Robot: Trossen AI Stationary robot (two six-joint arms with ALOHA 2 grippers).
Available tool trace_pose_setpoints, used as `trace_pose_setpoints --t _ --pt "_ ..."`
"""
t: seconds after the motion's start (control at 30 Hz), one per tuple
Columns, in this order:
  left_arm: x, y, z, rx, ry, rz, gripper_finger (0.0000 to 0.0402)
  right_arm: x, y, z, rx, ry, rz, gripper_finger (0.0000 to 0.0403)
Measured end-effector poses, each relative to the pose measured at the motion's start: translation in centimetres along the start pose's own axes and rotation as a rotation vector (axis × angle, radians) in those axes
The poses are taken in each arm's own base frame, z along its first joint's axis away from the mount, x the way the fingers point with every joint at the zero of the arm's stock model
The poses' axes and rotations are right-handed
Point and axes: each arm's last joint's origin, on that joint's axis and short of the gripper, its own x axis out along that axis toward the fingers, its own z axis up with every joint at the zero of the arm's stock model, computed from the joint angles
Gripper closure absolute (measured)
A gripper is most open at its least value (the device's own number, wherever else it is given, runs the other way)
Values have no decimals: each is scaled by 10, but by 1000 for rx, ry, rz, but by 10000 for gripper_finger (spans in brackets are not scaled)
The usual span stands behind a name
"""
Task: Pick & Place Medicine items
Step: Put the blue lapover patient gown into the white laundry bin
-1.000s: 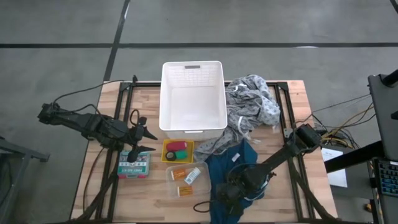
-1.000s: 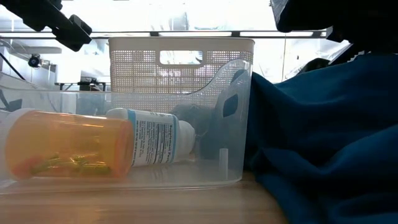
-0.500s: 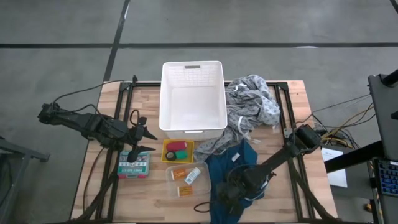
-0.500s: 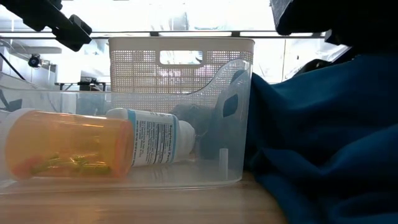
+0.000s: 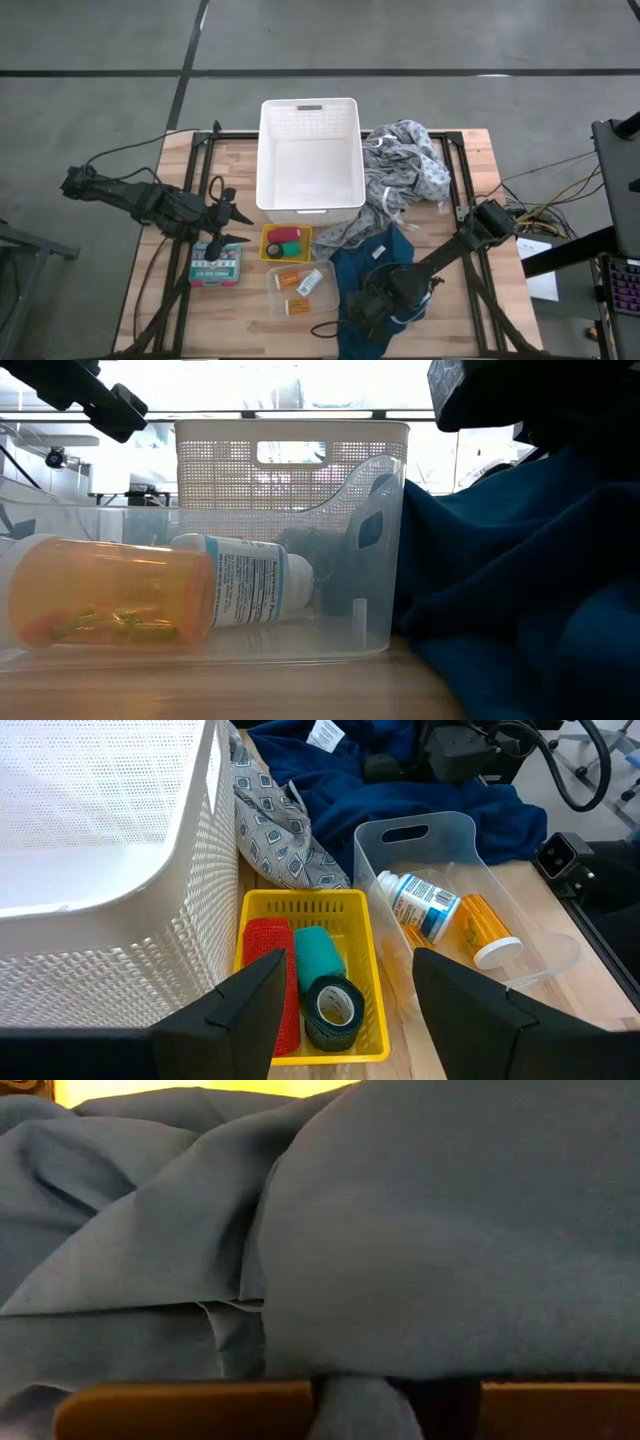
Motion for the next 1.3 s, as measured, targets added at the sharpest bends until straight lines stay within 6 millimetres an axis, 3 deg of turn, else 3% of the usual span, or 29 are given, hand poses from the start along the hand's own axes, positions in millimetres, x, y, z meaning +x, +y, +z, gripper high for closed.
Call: trace_pose_setpoints --t 0.37,0.5,1.0,1.3 --pt "0 0 0 0 0 0 176 0 0 0 2 0 1 388" --pt "0 0 0 0 0 0 176 -13 1 0 1 -23 0 388" --pt "0 0 0 0 0 0 176 -139 11 -13 -95 -399 -47 389" --pt "0 0 0 0 0 0 176 -198 8 -26 -132 -607 -55 390"
